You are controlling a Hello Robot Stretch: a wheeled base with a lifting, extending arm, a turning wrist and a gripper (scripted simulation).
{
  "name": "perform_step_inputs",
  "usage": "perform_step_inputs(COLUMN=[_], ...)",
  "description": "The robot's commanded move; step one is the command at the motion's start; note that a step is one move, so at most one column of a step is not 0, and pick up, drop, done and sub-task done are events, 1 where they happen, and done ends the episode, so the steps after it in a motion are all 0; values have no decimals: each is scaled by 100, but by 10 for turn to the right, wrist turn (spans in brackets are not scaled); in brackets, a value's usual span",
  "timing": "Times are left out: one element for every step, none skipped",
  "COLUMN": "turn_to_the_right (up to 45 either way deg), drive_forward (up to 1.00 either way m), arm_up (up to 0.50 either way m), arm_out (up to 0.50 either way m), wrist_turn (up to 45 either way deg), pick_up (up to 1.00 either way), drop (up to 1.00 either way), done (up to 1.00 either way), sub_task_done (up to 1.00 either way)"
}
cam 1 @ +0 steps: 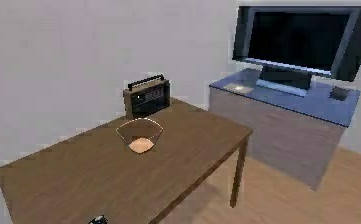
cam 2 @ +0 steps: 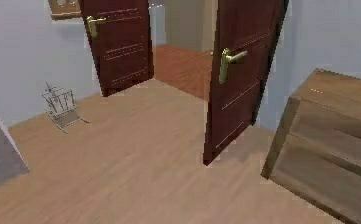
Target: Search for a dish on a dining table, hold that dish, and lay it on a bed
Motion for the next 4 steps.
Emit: perform_step_inputs(turn_to_the_right=[-450,-450,-120,450], drive_forward=[0,0,0,0], arm_up=[0,0,0,0], arm_out=[0,0,0,0], wrist_turn=[0,0,0,0], pick_up=[0,0,0,0], drop=[0,0,0,0], done=[0,0,0,0], sub_task_done=[0,0,0,0])
